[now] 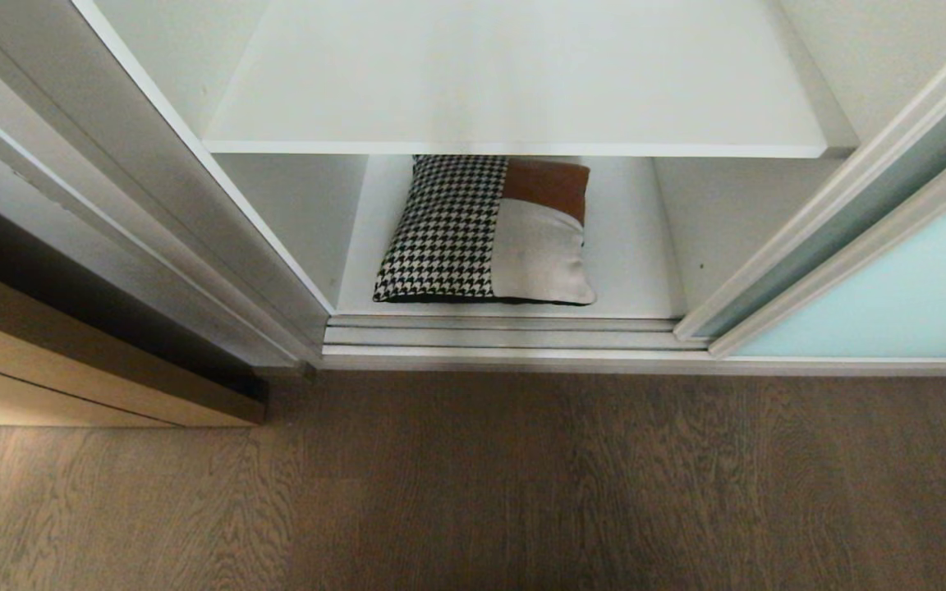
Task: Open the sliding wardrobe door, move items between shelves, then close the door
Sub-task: Close the door
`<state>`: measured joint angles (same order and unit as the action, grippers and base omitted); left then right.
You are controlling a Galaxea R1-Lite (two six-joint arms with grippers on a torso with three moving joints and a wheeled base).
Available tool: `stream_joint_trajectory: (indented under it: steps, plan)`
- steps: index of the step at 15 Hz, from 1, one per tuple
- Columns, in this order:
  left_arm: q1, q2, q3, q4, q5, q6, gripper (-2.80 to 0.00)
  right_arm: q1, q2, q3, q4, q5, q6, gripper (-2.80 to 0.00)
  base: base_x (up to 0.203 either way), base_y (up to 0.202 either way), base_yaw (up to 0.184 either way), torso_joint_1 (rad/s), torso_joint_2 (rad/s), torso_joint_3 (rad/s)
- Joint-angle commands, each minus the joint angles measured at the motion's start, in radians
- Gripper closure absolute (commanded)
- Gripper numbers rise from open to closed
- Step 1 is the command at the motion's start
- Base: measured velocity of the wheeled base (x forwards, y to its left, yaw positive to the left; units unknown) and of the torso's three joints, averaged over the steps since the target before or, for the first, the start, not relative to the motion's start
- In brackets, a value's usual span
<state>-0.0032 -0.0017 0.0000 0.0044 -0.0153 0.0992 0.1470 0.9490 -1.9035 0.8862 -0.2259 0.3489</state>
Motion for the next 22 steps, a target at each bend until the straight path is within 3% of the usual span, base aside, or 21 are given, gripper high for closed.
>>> stream_joint_trajectory:
  steps: [1, 5, 11, 15, 20, 22]
  plan:
    - [0.000, 0.002, 0.002, 0.000, 0.000, 0.000, 0.00, -0.003, 0.056, -0.026, -0.002, -0.047, -0.005, 0.00, 0.000, 0.000, 0.000, 0.000, 0.00, 0.000]
    - [0.000, 0.002, 0.002, 0.000, 0.000, 0.000, 0.00, -0.087, 0.063, -0.025, -0.055, -0.059, -0.073, 0.00, 0.000, 0.000, 0.000, 0.000, 0.00, 0.000]
    - [0.000, 0.002, 0.002, 0.000, 0.000, 0.000, 0.00, -0.300, 0.153, -0.021, -0.158, -0.035, -0.088, 0.00, 0.000, 0.000, 0.000, 0.000, 0.00, 0.000]
    - [0.000, 0.002, 0.002, 0.000, 0.000, 0.000, 0.00, -0.388, 0.220, -0.019, -0.193, 0.037, -0.077, 0.00, 0.000, 0.000, 0.000, 0.000, 0.00, 0.000]
    - [0.000, 0.002, 0.002, 0.000, 0.000, 0.000, 0.00, -0.513, 0.247, 0.033, -0.305, 0.183, -0.074, 0.00, 0.000, 0.000, 0.000, 0.000, 0.00, 0.000]
    - [0.000, 0.002, 0.002, 0.000, 0.000, 0.000, 0.00, -0.536, 0.261, 0.034, -0.312, 0.198, -0.059, 0.00, 0.000, 0.000, 0.000, 0.000, 0.00, 0.000]
